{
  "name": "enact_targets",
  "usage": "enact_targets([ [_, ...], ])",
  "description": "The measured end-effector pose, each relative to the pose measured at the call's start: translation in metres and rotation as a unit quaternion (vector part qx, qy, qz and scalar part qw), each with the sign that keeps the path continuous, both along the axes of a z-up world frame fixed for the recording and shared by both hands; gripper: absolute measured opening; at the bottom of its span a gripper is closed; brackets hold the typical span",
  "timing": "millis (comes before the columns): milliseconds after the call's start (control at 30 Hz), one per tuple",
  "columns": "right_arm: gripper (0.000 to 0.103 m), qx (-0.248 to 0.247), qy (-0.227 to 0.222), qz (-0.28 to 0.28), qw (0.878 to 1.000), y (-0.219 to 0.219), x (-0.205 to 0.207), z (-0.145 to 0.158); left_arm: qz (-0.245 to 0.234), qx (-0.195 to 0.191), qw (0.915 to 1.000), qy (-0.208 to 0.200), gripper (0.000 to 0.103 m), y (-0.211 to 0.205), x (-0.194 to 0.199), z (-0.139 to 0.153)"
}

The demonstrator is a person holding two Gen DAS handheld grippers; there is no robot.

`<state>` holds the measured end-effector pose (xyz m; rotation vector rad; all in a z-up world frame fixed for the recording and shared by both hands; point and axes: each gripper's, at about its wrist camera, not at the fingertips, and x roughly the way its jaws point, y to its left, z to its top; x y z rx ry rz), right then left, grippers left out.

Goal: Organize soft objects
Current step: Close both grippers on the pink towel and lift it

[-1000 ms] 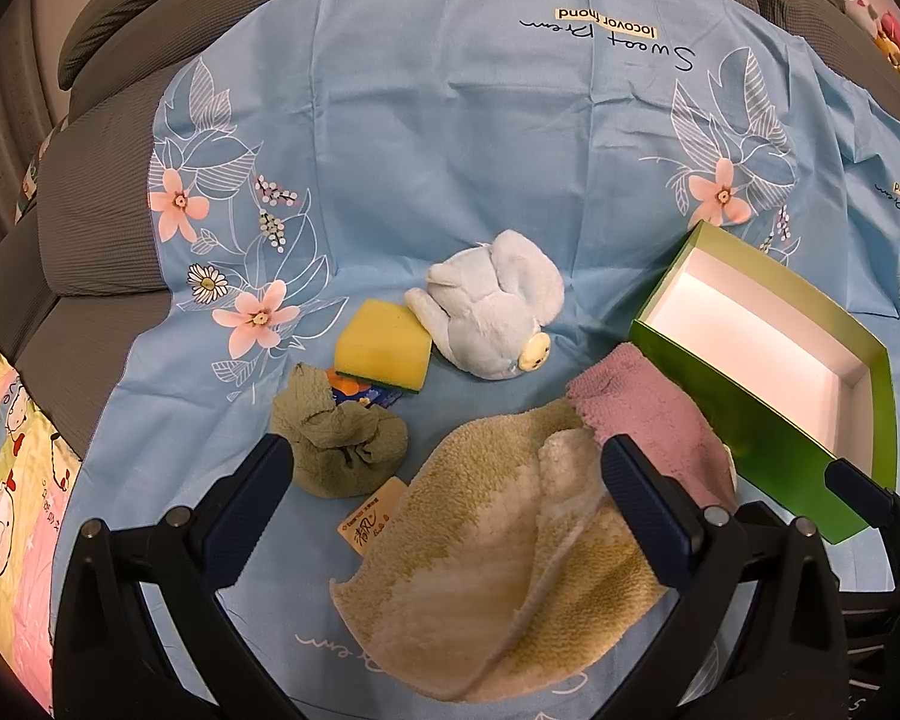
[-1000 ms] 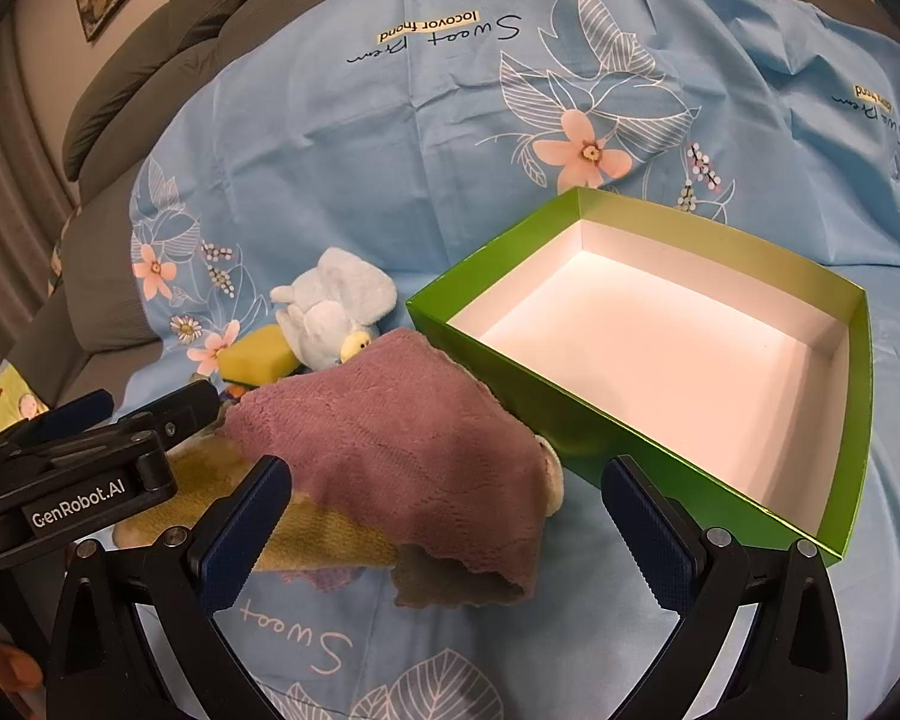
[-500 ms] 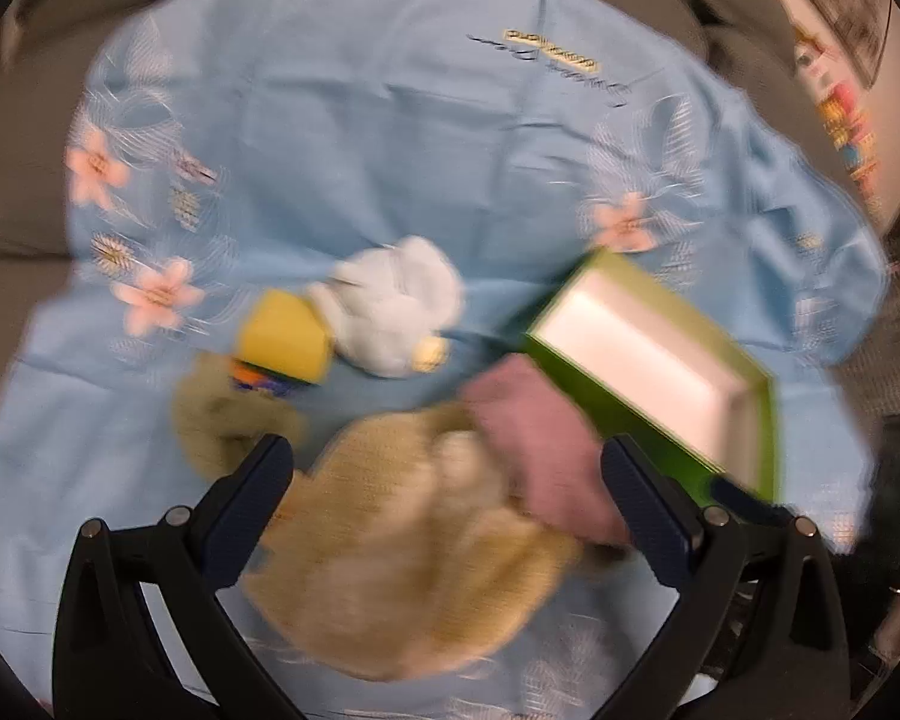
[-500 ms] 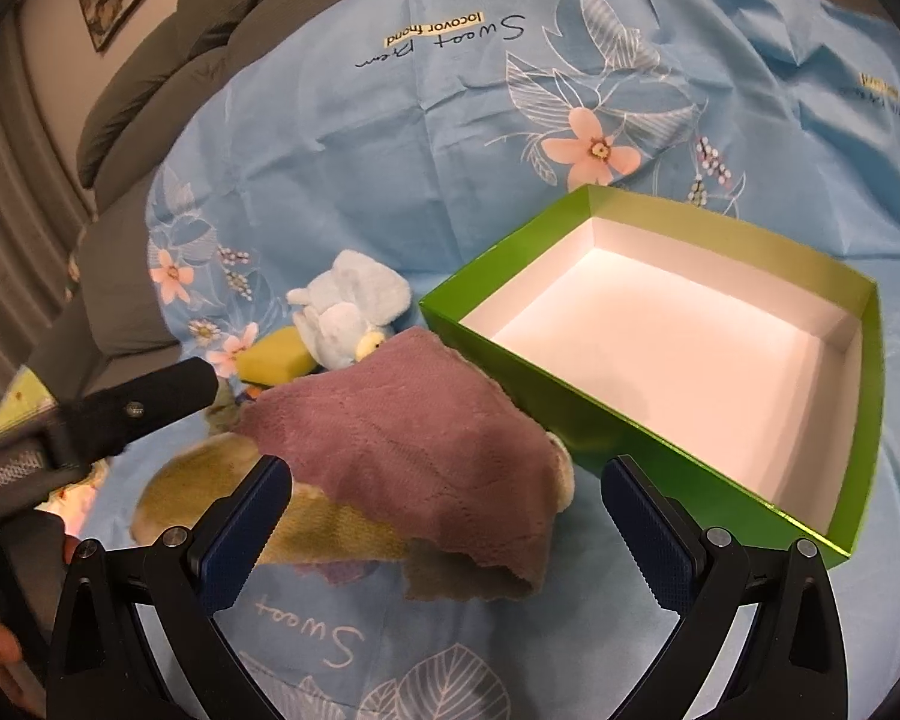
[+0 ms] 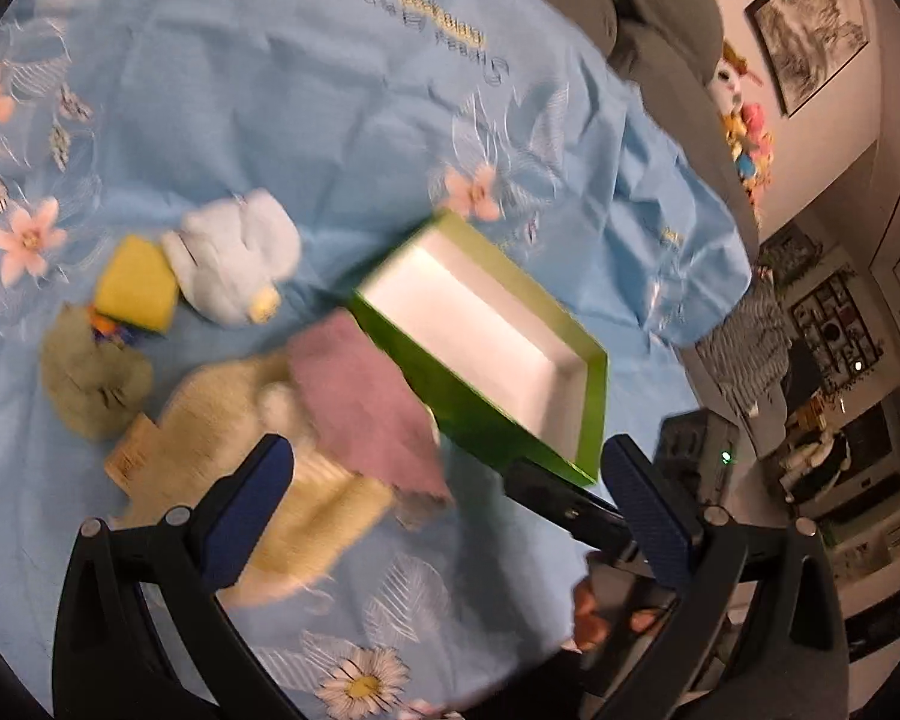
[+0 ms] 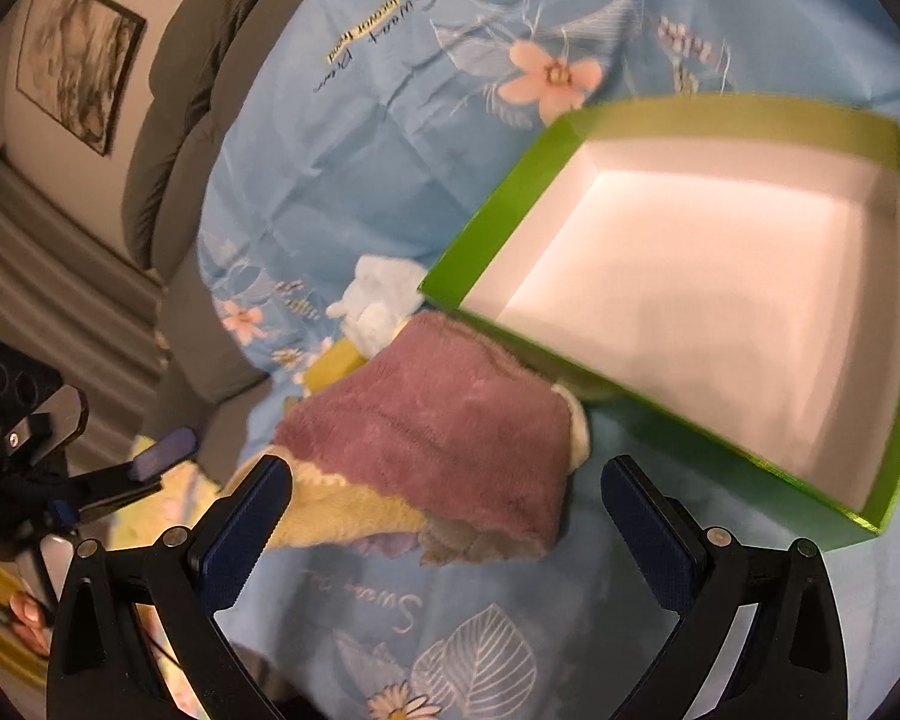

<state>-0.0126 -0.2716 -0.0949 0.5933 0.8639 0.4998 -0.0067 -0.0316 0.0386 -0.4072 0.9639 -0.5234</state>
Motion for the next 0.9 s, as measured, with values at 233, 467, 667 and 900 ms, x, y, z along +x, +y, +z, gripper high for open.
enact_targets([
  [233, 0.103, 0.004, 0.011, -0.006, 1.0, -0.008, 0.003, -0.011, -0.011, -0.019, 0.9974, 0.069, 0.101, -0.028, 0.004, -0.029],
  [467, 0.094, 0.038, 0.023, 0.014, 0.999, -0.007, 0.011, -0.026, 0.029, -0.008, 0.9952, 0.093, 0.099, -0.022, 0.023, -0.047],
  [667, 0.082, 0.086, 0.07, 0.014, 0.994, -0.009, 0.024, -0.053, 0.04, -0.002, 0.9936, 0.106, 0.094, -0.021, 0.036, -0.06],
  [900, 0.073, 0.098, 0.099, 0.017, 0.99, -0.006, 0.031, -0.069, 0.053, 0.023, 0.9929, 0.104, 0.06, -0.023, 0.041, -0.07],
])
